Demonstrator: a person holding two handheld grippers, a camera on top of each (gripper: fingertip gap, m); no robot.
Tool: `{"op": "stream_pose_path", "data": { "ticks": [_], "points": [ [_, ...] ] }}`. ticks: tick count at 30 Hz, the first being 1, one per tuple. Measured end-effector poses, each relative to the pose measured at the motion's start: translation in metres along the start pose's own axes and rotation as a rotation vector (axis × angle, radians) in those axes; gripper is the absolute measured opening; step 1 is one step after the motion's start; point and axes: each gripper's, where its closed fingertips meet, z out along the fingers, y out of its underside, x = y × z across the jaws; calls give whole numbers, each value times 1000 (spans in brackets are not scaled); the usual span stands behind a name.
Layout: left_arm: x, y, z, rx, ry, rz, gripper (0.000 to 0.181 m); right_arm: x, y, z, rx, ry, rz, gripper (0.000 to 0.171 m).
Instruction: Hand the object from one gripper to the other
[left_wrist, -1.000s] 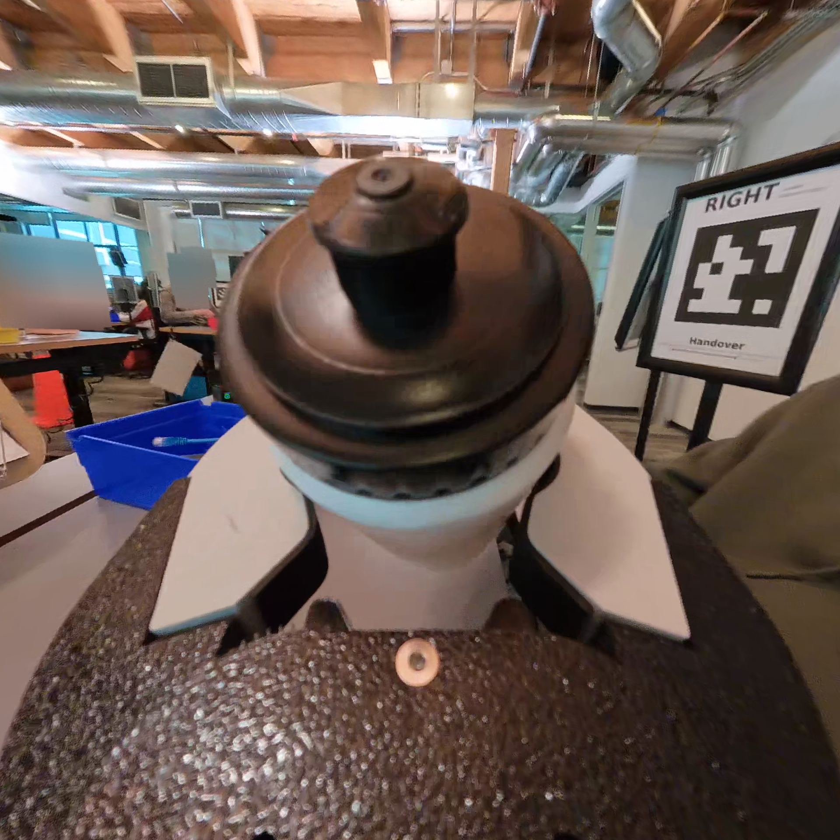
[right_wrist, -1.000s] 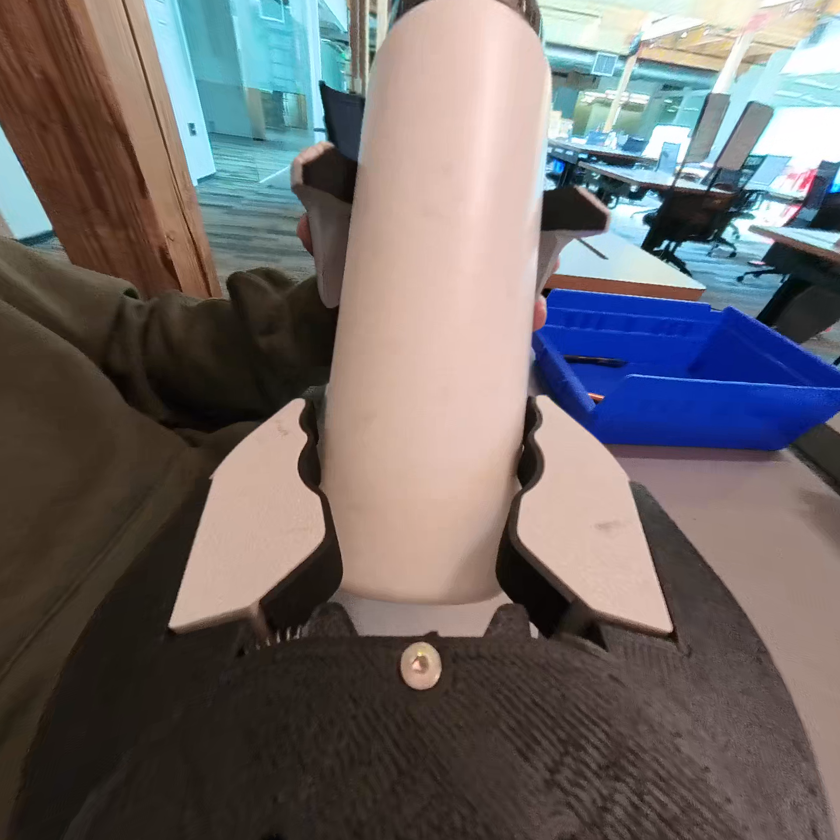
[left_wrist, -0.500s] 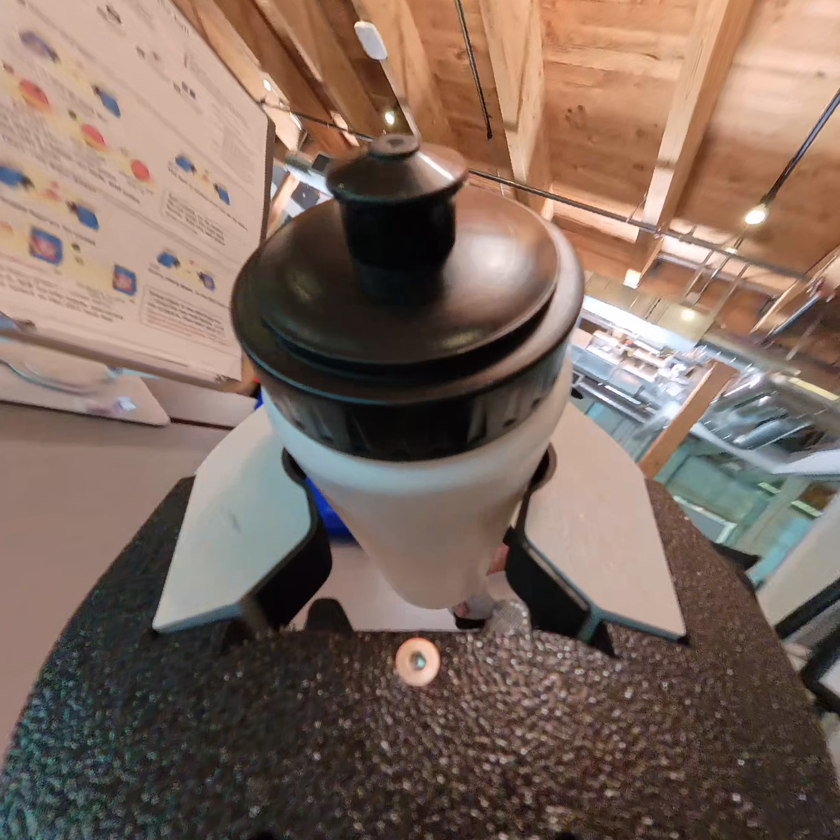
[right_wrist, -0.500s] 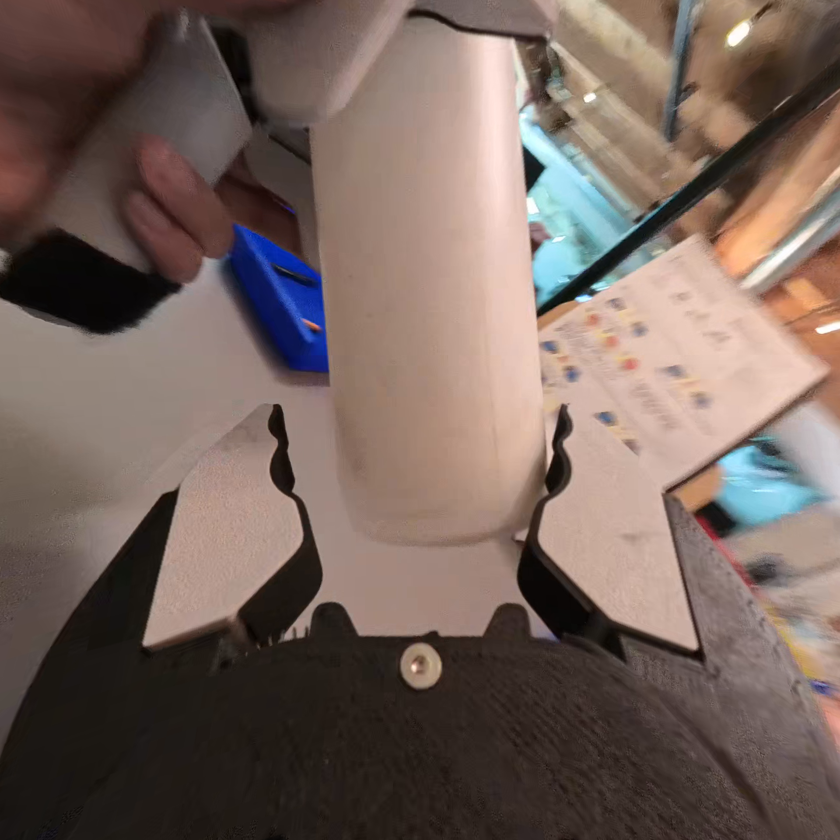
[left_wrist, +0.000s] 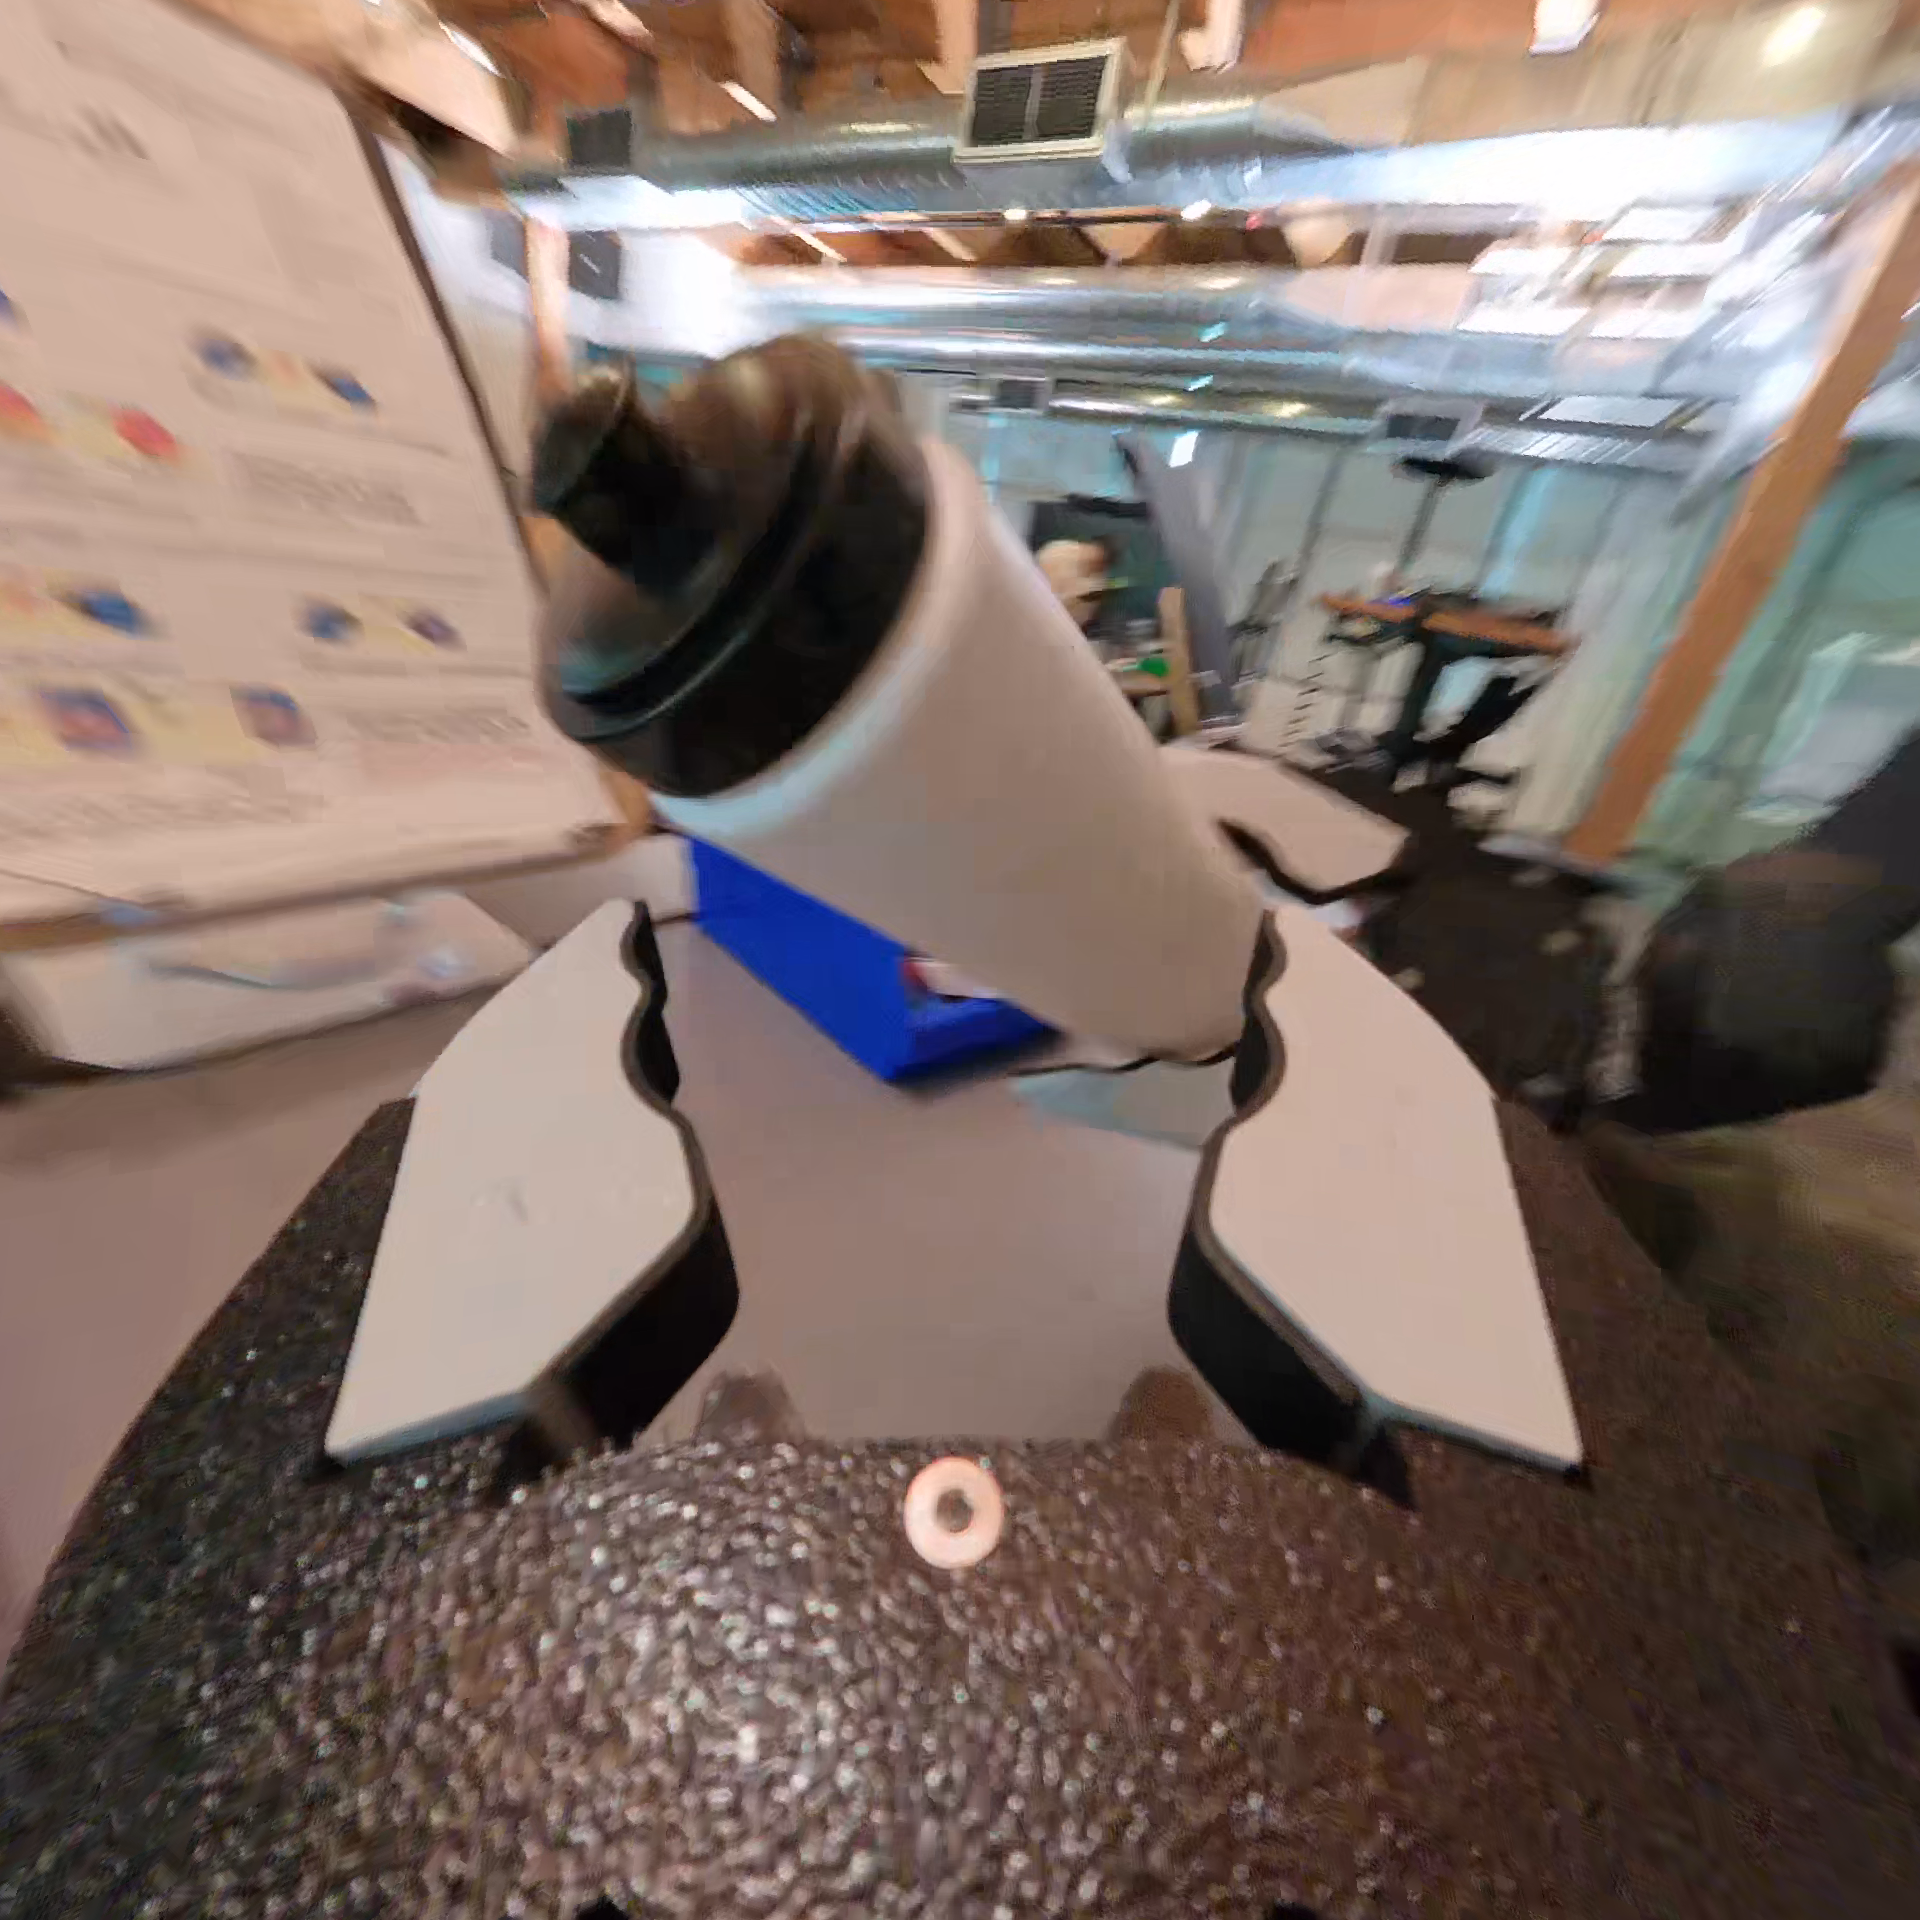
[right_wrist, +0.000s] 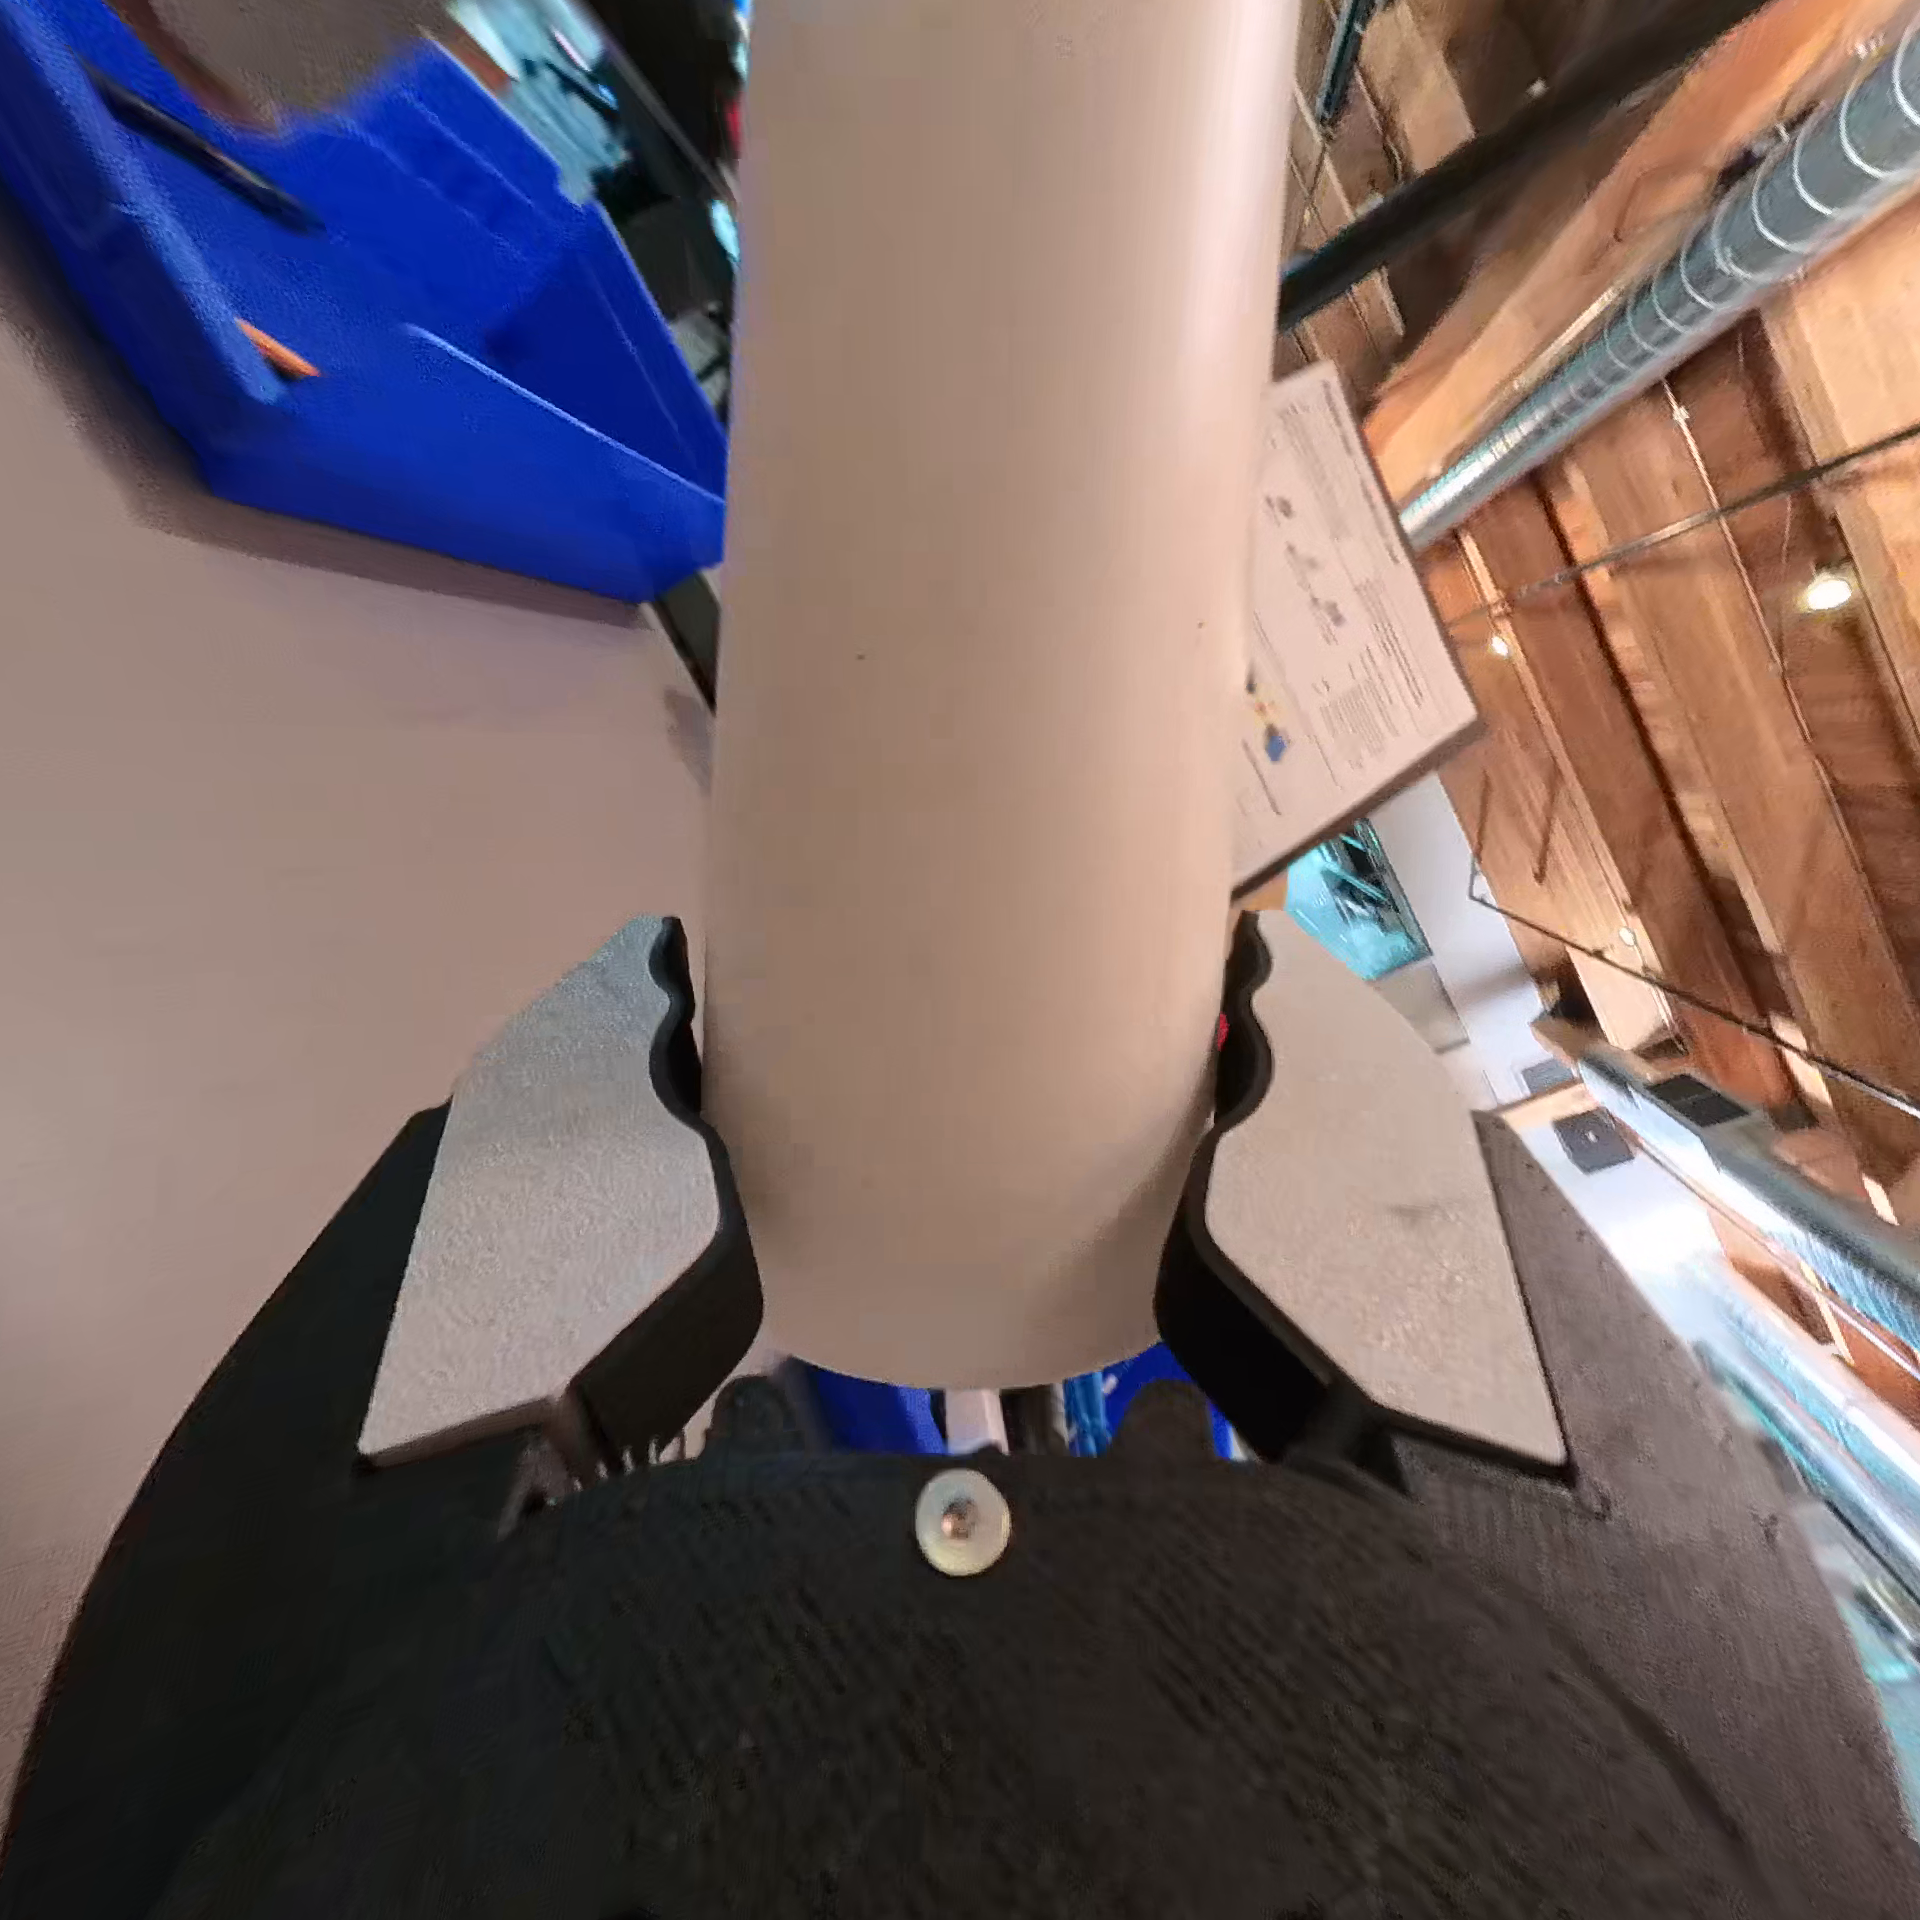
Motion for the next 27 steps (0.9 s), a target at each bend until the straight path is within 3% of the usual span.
{"op": "stream_pose_path", "data": {
  "ticks": [2,7,9,15,17,20,23,27],
  "points": [
    [-15,-9,-8,-16,-179,326,105,6,11,-2,-63,-29,-2,98],
    [-11,-24,-21,-186,-603,1629,107,2,5,-8,-57,-92,-9,98],
    [-6,-8,-11,-218,-623,1830,105,-9,-2,-10,-51,-133,-33,98],
    [-18,14,4,-326,-803,2004,106,-43,-28,-17,5,-262,-85,98],
    [-24,14,1,-329,-838,2004,90,-46,-26,-16,-15,-264,-118,98],
    [-26,18,-1,-341,-800,1992,87,-50,-25,-16,-5,-287,-130,98],
    [-27,21,1,-345,-757,1947,86,-50,-31,-19,46,-315,-90,98],
    [-36,33,4,-373,-621,1658,86,-30,-59,-42,268,-313,-36,87]
  ]
}}
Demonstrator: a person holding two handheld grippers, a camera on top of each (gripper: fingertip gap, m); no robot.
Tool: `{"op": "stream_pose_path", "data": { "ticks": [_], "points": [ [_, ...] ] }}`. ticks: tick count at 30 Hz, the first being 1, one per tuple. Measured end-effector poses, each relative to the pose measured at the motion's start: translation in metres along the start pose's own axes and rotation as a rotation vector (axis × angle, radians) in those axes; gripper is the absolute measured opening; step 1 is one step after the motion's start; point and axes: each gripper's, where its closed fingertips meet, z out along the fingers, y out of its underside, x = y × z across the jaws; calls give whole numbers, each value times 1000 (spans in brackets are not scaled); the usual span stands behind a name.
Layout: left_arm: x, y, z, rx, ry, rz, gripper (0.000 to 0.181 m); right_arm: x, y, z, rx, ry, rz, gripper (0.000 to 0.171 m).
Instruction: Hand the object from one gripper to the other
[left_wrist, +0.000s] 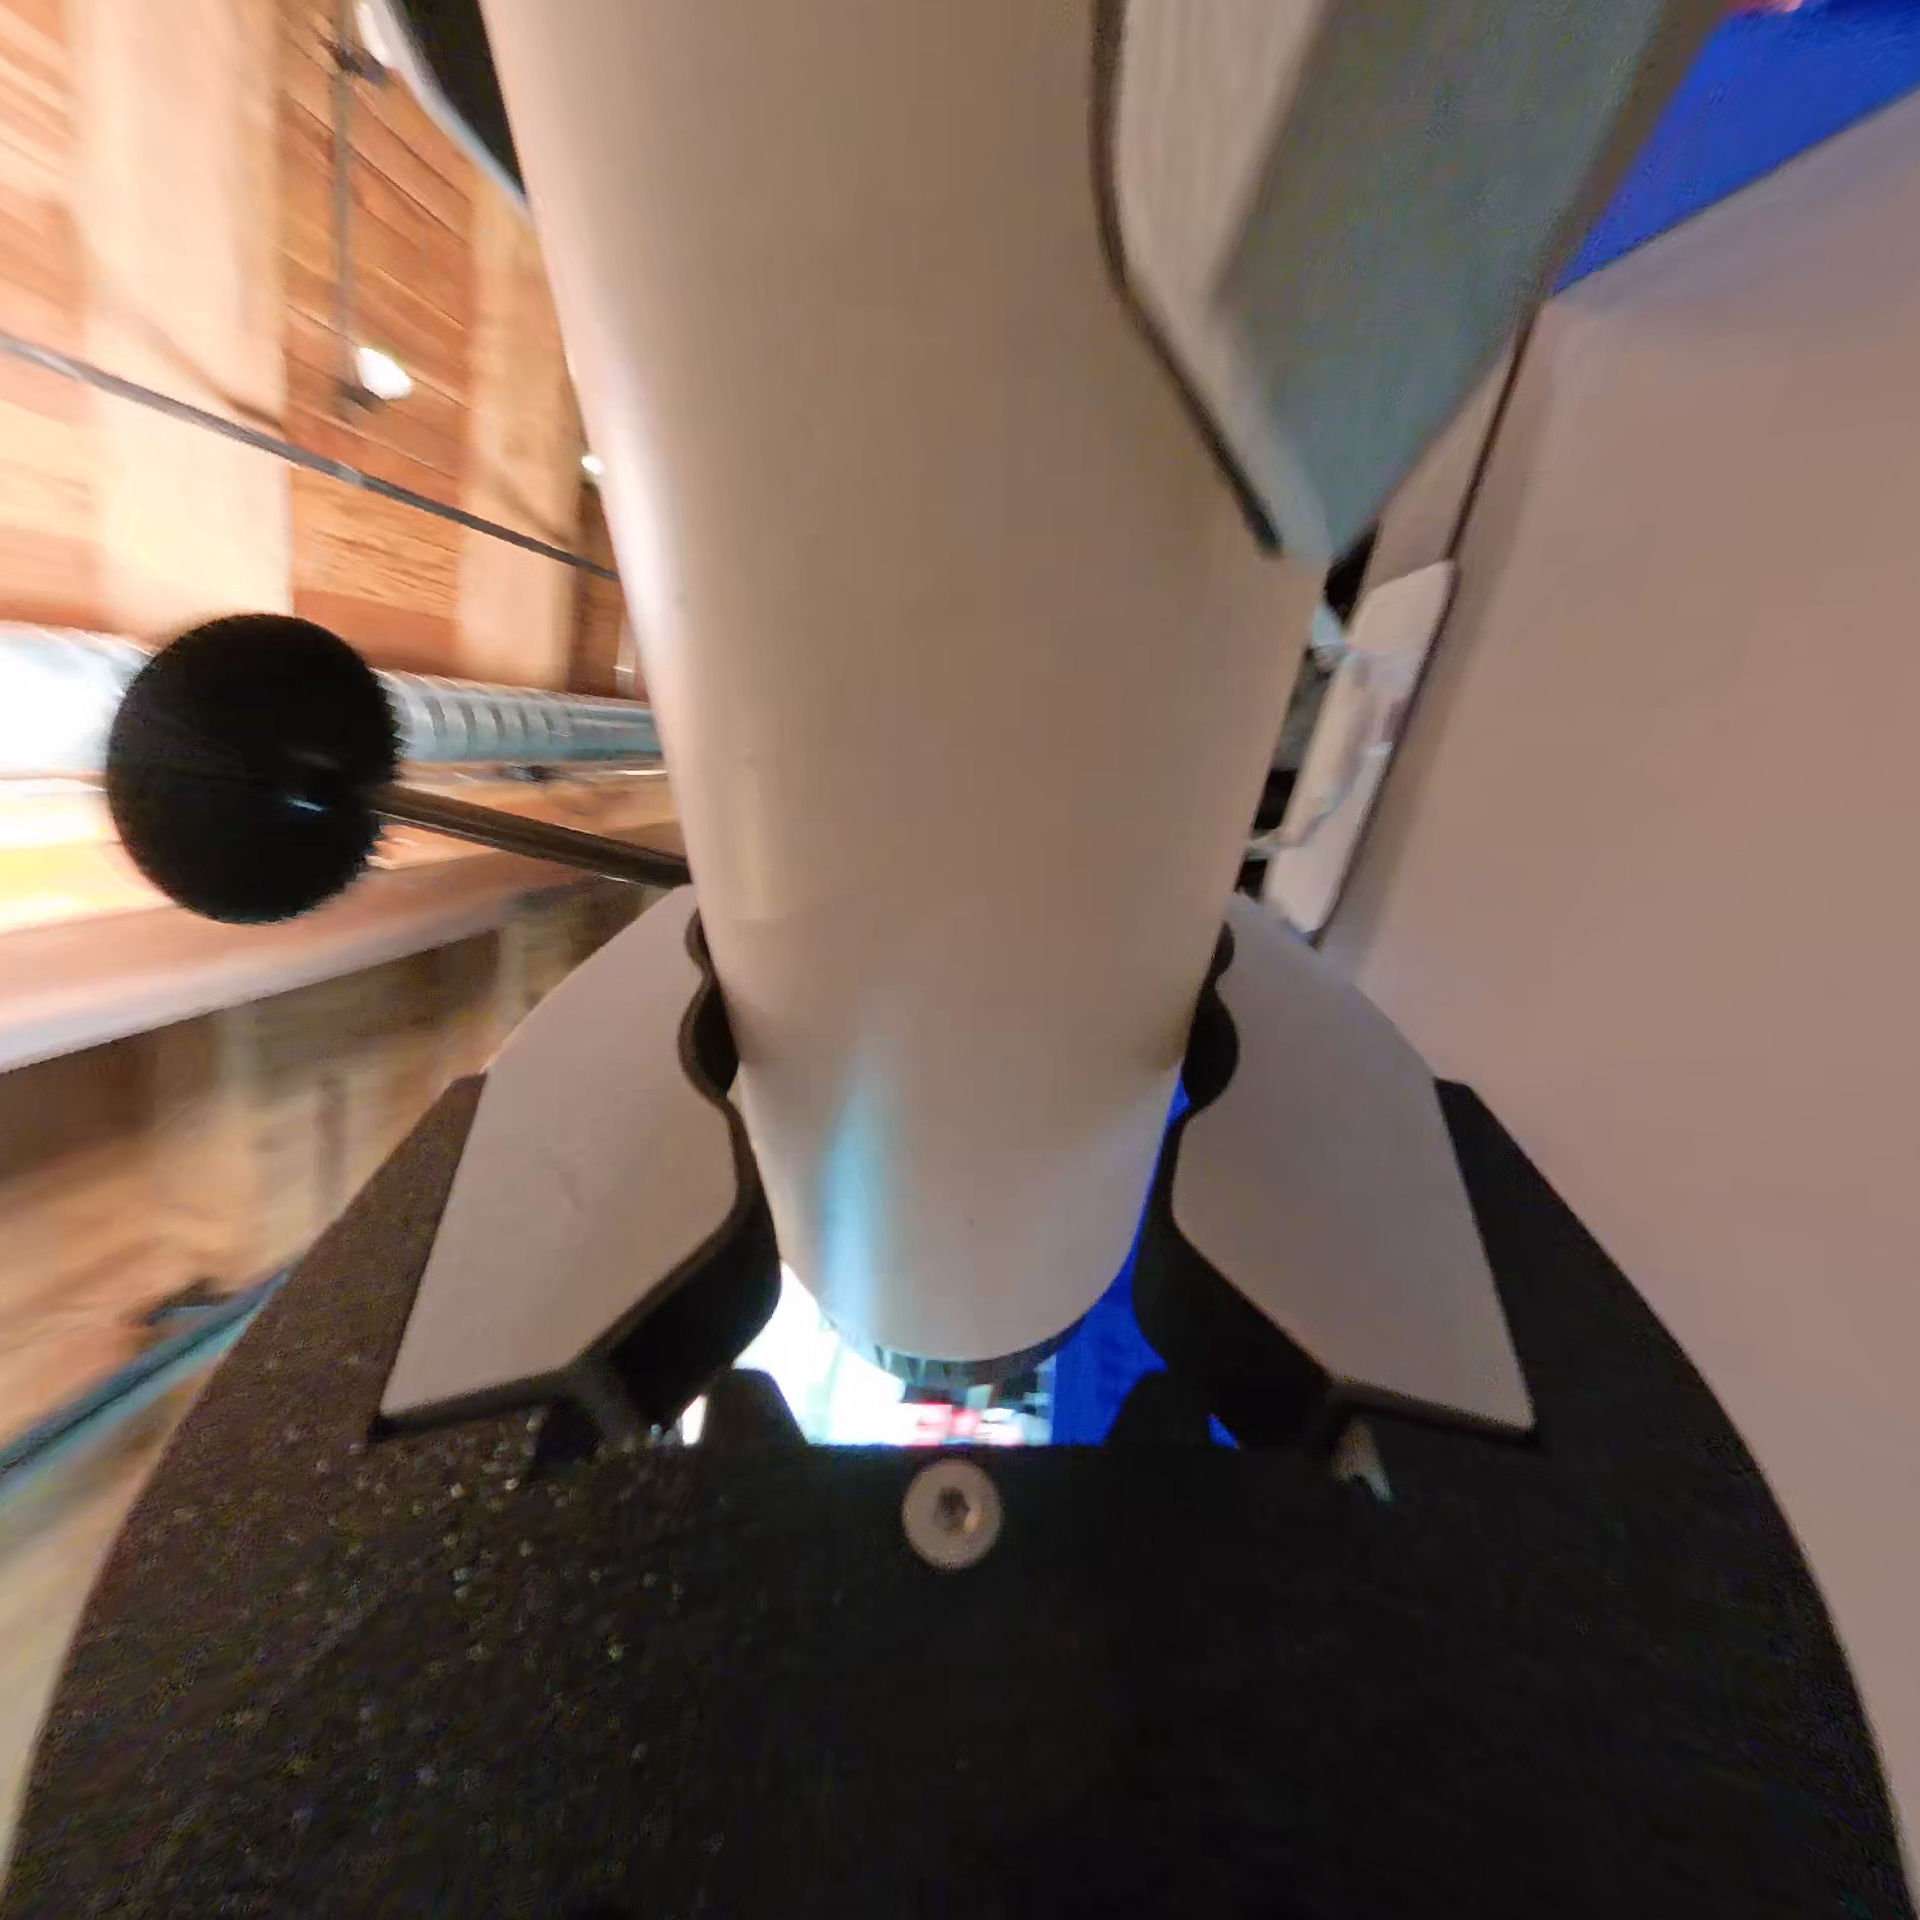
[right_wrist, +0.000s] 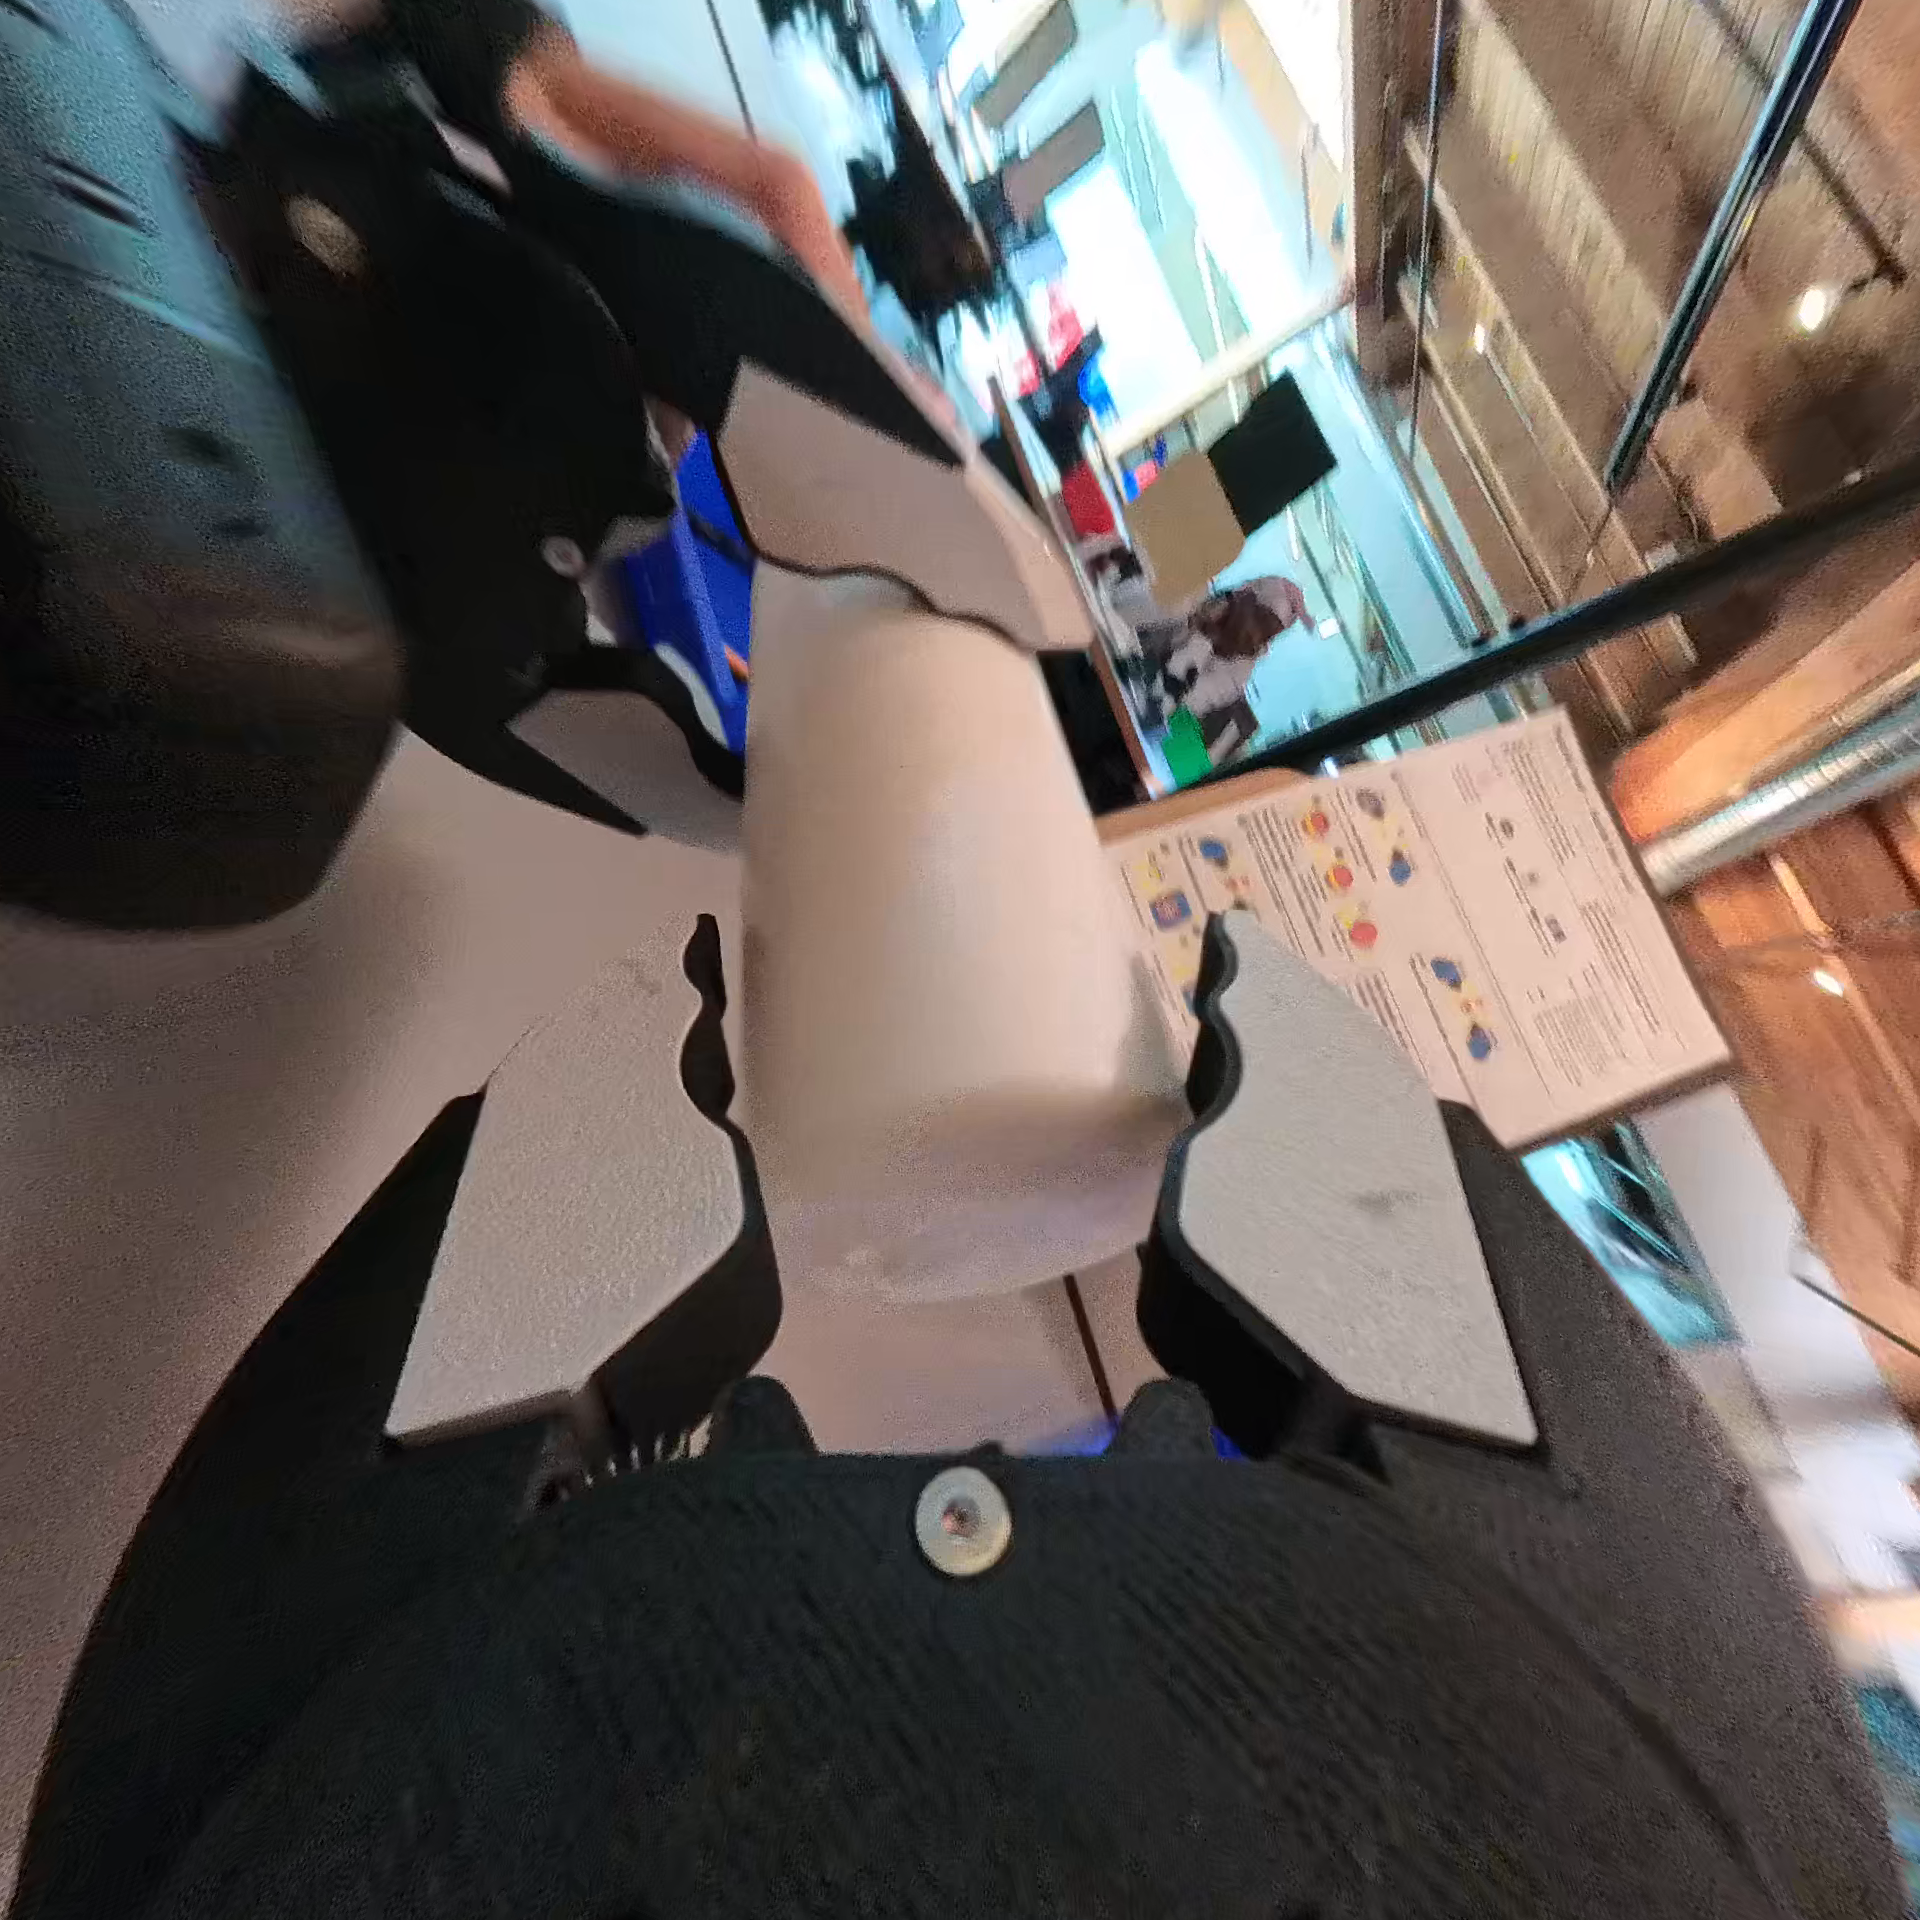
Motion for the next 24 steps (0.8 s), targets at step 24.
{"op": "stream_pose_path", "data": {
  "ticks": [24],
  "points": [
    [-6,-78,-70,741,862,-1142,90,22,-36,-10,352,-52,541,84]
  ]
}}
